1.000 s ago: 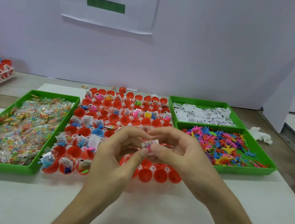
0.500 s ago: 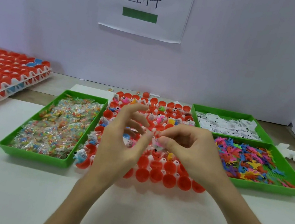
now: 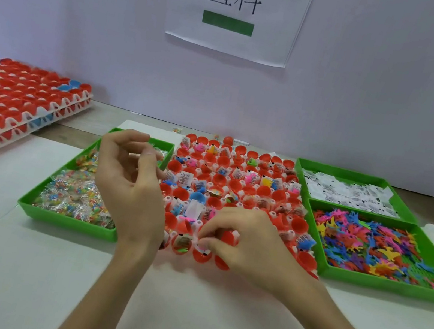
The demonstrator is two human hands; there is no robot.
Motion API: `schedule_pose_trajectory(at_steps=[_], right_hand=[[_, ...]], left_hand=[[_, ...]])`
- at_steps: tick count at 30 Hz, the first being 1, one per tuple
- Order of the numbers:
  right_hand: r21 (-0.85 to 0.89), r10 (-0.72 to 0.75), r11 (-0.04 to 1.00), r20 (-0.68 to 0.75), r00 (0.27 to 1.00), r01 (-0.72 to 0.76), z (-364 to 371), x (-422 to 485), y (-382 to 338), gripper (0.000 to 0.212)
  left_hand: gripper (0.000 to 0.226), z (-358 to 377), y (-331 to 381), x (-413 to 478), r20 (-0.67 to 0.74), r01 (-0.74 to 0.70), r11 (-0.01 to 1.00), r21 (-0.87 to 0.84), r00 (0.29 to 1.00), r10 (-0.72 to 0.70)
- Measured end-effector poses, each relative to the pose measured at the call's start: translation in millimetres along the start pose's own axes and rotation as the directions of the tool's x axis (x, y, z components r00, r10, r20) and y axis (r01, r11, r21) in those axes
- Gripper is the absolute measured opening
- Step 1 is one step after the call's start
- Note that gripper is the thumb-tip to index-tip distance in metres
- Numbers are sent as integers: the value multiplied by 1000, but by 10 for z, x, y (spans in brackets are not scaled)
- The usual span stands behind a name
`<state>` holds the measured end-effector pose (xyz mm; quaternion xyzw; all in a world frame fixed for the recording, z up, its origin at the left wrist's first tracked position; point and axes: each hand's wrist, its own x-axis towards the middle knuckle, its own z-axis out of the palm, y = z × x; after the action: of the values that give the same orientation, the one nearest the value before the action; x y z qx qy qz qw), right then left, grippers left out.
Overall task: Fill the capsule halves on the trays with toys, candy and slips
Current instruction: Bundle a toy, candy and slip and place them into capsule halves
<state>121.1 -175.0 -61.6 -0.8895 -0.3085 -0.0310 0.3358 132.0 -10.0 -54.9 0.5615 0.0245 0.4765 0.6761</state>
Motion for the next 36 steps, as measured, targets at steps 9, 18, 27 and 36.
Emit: schedule_pose_trajectory(at_steps=[9, 18, 27, 36], right_hand=[[-95, 25, 995, 82, 996, -17, 91, 32, 38, 9], [47, 28, 998, 48, 998, -30, 70, 8, 87, 8], [23, 8, 1000, 34, 999, -9, 50, -19, 139, 14], [-64, -90, 994, -23, 996, 88, 103, 15, 109, 16]], left_hand=[[14, -65, -15, 138, -95, 49, 999, 1, 994, -49], [23, -86, -31, 171, -131, 102, 995, 20, 987, -98], [22, -74, -31, 154, -116, 122, 992, 28, 986, -118], [23, -78, -50, 148, -73, 126, 991, 53, 990, -122]])
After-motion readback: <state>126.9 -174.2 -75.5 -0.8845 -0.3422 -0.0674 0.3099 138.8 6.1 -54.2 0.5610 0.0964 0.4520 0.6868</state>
